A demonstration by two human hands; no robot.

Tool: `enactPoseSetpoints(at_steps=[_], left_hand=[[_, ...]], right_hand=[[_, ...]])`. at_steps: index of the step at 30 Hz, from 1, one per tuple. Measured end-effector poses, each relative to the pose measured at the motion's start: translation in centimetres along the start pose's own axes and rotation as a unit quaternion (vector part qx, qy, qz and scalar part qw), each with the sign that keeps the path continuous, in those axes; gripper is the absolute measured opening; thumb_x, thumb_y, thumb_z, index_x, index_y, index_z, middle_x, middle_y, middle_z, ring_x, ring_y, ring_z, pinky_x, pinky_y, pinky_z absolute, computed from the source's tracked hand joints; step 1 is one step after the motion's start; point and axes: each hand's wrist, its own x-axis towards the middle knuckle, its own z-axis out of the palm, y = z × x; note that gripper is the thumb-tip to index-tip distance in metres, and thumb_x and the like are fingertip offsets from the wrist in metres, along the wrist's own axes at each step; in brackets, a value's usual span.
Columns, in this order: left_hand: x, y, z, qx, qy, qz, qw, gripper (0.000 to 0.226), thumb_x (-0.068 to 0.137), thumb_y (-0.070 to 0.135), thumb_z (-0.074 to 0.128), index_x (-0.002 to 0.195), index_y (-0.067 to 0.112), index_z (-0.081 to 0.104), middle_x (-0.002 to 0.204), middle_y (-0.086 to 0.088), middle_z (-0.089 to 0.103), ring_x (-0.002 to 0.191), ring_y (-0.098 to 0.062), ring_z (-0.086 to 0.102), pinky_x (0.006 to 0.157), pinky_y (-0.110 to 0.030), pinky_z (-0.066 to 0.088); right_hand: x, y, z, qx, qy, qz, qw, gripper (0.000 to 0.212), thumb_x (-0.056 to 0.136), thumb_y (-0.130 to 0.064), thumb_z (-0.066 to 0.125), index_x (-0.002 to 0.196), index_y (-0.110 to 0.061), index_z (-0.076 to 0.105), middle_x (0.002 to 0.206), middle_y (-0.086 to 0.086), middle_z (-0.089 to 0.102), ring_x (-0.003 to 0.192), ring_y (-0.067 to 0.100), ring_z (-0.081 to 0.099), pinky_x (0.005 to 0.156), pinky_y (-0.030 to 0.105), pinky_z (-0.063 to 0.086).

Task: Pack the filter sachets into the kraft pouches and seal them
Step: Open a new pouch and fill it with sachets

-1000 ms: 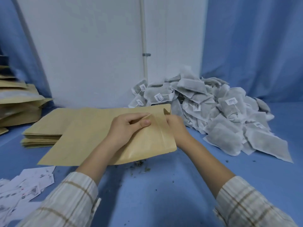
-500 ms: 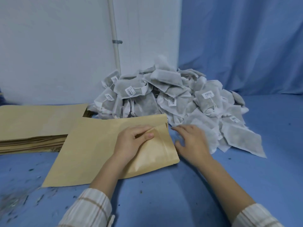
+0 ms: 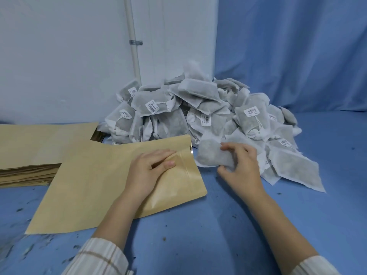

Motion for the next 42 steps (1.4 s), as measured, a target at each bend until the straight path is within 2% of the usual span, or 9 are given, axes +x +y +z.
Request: enactPoseSetpoints(at_steps=[4, 12, 18, 21, 24, 27, 30, 34, 42], left_hand=[[0.0, 0.4, 0.3, 0.008, -0.003, 0.028, 1.0, 0.029, 0.078, 0.017, 0.072, 0.104, 0.029, 0.071, 0.094, 0.05, 0.055, 0.098, 0.025, 0.05, 0.083, 0.003, 0.03], [-0.1, 1.2, 0.0, -0.077, 0.002, -0.057, 0.995, 0.036, 0.077, 0.022, 0.073, 0.09, 0.055, 0.067, 0.101, 0.036, 0.064, 0.103, 0.013, 0.055, 0.091, -0.004, 0.034], [0.2, 3.4, 1.5, -0.115, -0.071, -0.013, 0.991, 0.03, 0.071, 0.038, 0.069, 0.101, 0.04, 0.071, 0.11, 0.021, 0.068, 0.114, -0.001, 0.056, 0.101, -0.02, 0.038], [0.0, 3.6, 2.2, -0.082, -0.079, 0.007, 0.993, 0.028, 0.072, 0.039, 0.067, 0.1, 0.042, 0.07, 0.105, 0.023, 0.069, 0.108, 0.002, 0.058, 0.097, -0.015, 0.039], [-0.2, 3.3, 2.5, -0.052, -0.052, 0.0, 0.997, 0.025, 0.077, 0.035, 0.067, 0.099, 0.047, 0.067, 0.102, 0.032, 0.066, 0.104, 0.009, 0.057, 0.091, -0.007, 0.036], [-0.3, 2.7, 2.4, -0.032, -0.005, -0.016, 0.999, 0.026, 0.081, 0.025, 0.07, 0.1, 0.042, 0.07, 0.099, 0.039, 0.062, 0.1, 0.018, 0.054, 0.084, 0.001, 0.032], [-0.3, 2.4, 2.6, 0.0, 0.027, -0.009, 1.0, 0.024, 0.082, 0.023, 0.069, 0.105, 0.029, 0.073, 0.104, 0.028, 0.066, 0.099, 0.023, 0.051, 0.085, 0.001, 0.031], [-0.4, 2.2, 2.9, 0.039, 0.033, 0.003, 0.999, 0.026, 0.082, 0.025, 0.068, 0.108, 0.025, 0.072, 0.11, 0.018, 0.067, 0.101, 0.021, 0.05, 0.088, -0.002, 0.032], [-0.5, 1.7, 2.7, 0.044, 0.032, -0.004, 0.999, 0.027, 0.081, 0.022, 0.07, 0.108, 0.022, 0.072, 0.109, 0.019, 0.063, 0.101, 0.027, 0.044, 0.089, 0.001, 0.028]], right_hand=[[0.0, -0.7, 0.0, 0.057, -0.068, -0.052, 0.995, 0.038, 0.067, 0.001, 0.071, 0.095, -0.024, 0.069, 0.119, -0.014, 0.052, 0.109, 0.005, 0.048, 0.09, 0.001, 0.03], [0.0, -1.7, -0.8, 0.123, -0.207, -0.039, 0.97, 0.031, 0.071, 0.002, 0.073, 0.097, -0.015, 0.074, 0.107, -0.008, 0.066, 0.104, -0.003, 0.057, 0.094, 0.01, 0.039], [0.5, -4.2, 1.6, 0.045, -0.106, 0.07, 0.991, 0.015, 0.082, -0.014, 0.052, 0.071, -0.022, 0.046, 0.079, -0.002, 0.051, 0.069, 0.01, 0.047, 0.062, 0.013, 0.037], [0.4, -3.9, 1.1, 0.17, -0.194, 0.21, 0.943, 0.026, 0.091, -0.012, 0.045, 0.067, -0.023, 0.045, 0.069, -0.003, 0.053, 0.062, 0.008, 0.052, 0.057, 0.02, 0.04], [0.0, -3.5, 0.7, 0.244, -0.337, 0.153, 0.896, 0.032, 0.093, -0.004, 0.048, 0.077, -0.03, 0.058, 0.062, -0.024, 0.063, 0.057, -0.015, 0.054, 0.055, 0.004, 0.042], [0.2, -2.5, 0.7, 0.229, -0.21, 0.119, 0.943, 0.035, 0.088, 0.001, 0.054, 0.084, -0.031, 0.067, 0.077, -0.022, 0.068, 0.078, -0.006, 0.062, 0.068, 0.005, 0.043], [0.6, 0.0, 0.2, -0.118, 0.056, 0.118, 0.984, 0.026, 0.085, -0.011, 0.055, 0.108, -0.02, 0.064, 0.117, -0.002, 0.059, 0.111, 0.016, 0.047, 0.089, 0.019, 0.035], [0.6, 2.8, -1.0, -0.317, -0.004, 0.199, 0.927, 0.052, 0.08, -0.033, 0.063, 0.129, -0.025, 0.047, 0.139, 0.013, 0.035, 0.122, 0.032, 0.033, 0.102, 0.038, 0.027], [1.5, 3.1, -3.4, 0.195, 0.065, 0.196, 0.959, 0.042, 0.07, -0.002, 0.075, 0.102, -0.026, 0.062, 0.092, -0.015, 0.065, 0.082, -0.003, 0.063, 0.065, 0.003, 0.045]])
